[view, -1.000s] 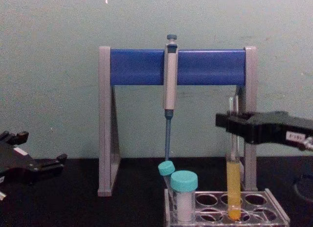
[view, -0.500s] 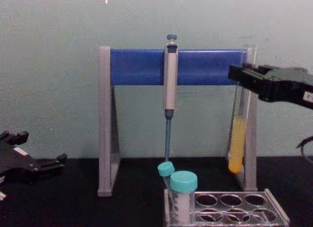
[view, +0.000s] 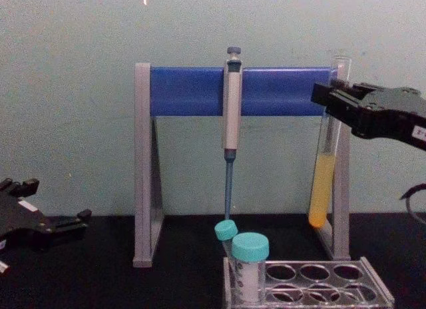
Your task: Pick up the test tube from the test tube rack, shake it, then place it back into the test tube rack.
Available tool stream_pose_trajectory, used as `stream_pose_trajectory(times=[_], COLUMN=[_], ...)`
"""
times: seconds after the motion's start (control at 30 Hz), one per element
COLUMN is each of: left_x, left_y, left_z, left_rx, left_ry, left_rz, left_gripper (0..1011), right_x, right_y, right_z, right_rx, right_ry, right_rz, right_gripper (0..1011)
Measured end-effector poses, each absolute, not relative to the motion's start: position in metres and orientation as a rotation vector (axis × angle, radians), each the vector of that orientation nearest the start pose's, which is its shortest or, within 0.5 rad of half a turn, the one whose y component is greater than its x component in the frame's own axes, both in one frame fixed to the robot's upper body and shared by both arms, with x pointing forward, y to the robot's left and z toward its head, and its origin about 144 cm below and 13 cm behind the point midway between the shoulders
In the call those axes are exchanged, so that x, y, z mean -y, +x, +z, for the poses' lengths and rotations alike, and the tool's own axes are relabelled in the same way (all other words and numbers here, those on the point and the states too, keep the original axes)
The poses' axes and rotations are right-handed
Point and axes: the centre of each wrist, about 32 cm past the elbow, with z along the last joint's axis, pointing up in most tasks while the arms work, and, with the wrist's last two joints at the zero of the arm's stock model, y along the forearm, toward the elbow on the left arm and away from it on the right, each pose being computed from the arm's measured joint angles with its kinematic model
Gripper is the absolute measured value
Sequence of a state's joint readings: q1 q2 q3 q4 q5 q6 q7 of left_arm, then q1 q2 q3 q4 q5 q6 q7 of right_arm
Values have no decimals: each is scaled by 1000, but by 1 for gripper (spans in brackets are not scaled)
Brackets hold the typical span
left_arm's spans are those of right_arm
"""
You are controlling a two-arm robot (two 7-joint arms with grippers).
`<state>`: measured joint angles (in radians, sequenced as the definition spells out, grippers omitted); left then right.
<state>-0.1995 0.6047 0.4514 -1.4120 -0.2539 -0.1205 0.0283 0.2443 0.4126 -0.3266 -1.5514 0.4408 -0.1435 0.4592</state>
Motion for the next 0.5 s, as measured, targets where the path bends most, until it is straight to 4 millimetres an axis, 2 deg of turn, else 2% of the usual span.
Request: stream_pose_trajectory(times=[0.5], left_x=[-310], left_y=[489], left_z=[1140], left_rx=[285], left_ry=[304], left_rz=[1248], left_gripper=[1001], right_x=[251], right_y=[513], right_z=[1205], right_rx=[191], right_ry=[149], right_rz=[-742], right_gripper=[235])
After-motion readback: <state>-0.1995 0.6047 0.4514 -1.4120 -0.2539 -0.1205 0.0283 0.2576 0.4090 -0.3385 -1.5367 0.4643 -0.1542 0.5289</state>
